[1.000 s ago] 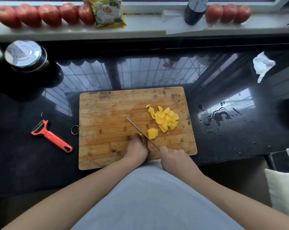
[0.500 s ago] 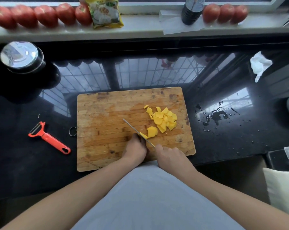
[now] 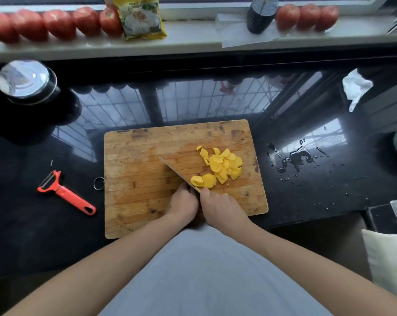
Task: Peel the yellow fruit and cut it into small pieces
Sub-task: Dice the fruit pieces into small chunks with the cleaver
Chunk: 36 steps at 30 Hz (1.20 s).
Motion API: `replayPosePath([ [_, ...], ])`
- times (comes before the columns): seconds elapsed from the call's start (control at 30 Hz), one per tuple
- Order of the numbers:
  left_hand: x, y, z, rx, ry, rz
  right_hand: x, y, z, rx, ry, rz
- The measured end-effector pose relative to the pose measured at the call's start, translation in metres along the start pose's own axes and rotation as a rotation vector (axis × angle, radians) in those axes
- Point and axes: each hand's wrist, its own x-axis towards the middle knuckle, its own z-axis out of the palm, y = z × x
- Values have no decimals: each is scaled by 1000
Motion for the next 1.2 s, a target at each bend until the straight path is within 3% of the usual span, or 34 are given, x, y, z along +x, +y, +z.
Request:
replayPosePath([
  [0.1, -3, 5, -3, -10, 8, -13, 2, 5, 0, 19, 14, -28],
  [0.17, -9, 10, -4, -72, -5, -52, -4, 13, -2, 110, -20, 45],
  [0.3, -19, 10, -12, -235, -58, -167, -26, 28, -8, 317, 106, 214],
  [0.47, -16, 11, -22, -300, 141, -171, -36, 51, -10, 348, 186, 315],
  [0.57, -6, 19, -23, -294, 112, -157, -38, 58, -10, 317, 208, 293],
  [0.67, 4, 35, -21, -417, -24, -200, -37, 64, -10, 293, 247, 236],
  [0.77, 8, 42, -41, -481, -124, -245, -38, 75, -11, 168, 315, 80],
  [0.83, 7, 38, -70, -452, -70, -224, -40, 85, -12, 0, 370, -46],
  [0.93, -2, 32, -111, -362, 296, -41, -42, 93, -13, -191, 495, -222],
  [1.0, -14, 39, -115, -143, 438, 245, -39, 97, -9, -260, 567, -291],
  [1.03, -22, 44, -107, -15, 371, 397, -37, 99, -7, -279, 569, -319],
  [1.1, -30, 49, -80, 277, 73, 616, -32, 100, -2, -295, 538, -363],
  [1.2, -33, 47, -32, 643, -213, 736, -30, 96, 0, -298, 510, -371],
])
